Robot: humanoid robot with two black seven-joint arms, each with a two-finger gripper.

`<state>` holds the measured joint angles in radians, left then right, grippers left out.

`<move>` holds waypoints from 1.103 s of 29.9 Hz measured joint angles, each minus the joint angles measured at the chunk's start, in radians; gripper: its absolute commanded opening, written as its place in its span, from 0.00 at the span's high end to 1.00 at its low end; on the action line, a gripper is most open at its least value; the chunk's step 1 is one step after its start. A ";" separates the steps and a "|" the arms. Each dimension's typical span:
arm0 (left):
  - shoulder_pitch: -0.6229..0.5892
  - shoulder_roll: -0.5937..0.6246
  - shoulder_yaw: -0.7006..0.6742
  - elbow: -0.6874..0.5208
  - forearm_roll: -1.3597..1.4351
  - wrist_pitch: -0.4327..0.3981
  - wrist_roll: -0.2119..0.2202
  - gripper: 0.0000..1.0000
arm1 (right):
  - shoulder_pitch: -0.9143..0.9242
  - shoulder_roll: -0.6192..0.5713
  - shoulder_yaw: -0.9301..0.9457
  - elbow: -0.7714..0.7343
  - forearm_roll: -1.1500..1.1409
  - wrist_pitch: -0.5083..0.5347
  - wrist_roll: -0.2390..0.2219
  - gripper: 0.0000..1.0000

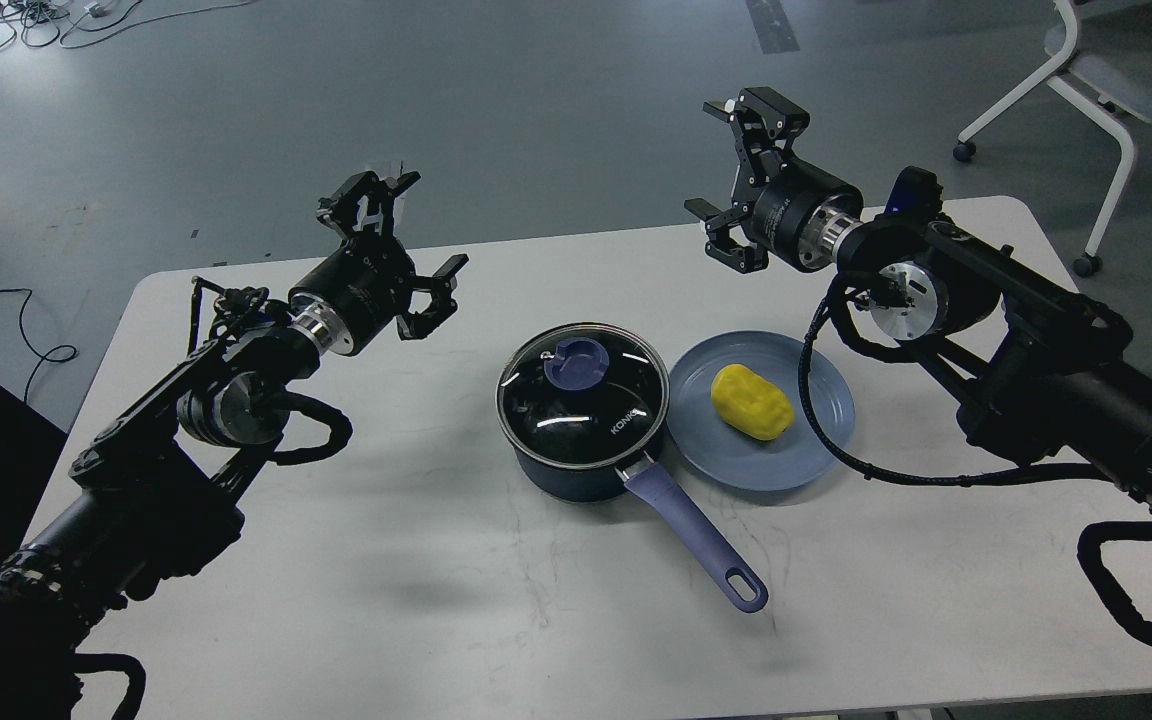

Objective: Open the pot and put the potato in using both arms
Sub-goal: 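Raise the left gripper and open it above the table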

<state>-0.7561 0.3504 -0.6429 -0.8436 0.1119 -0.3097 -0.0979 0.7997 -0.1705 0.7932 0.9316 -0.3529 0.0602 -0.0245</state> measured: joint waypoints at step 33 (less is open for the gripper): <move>0.003 0.027 -0.035 -0.059 -0.003 0.021 0.001 0.02 | -0.023 -0.117 0.029 0.070 -0.001 0.027 0.009 0.00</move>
<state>-0.7532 0.3774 -0.6781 -0.9022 0.1088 -0.2884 -0.0964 0.7767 -0.2879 0.8227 1.0017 -0.3540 0.0874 -0.0153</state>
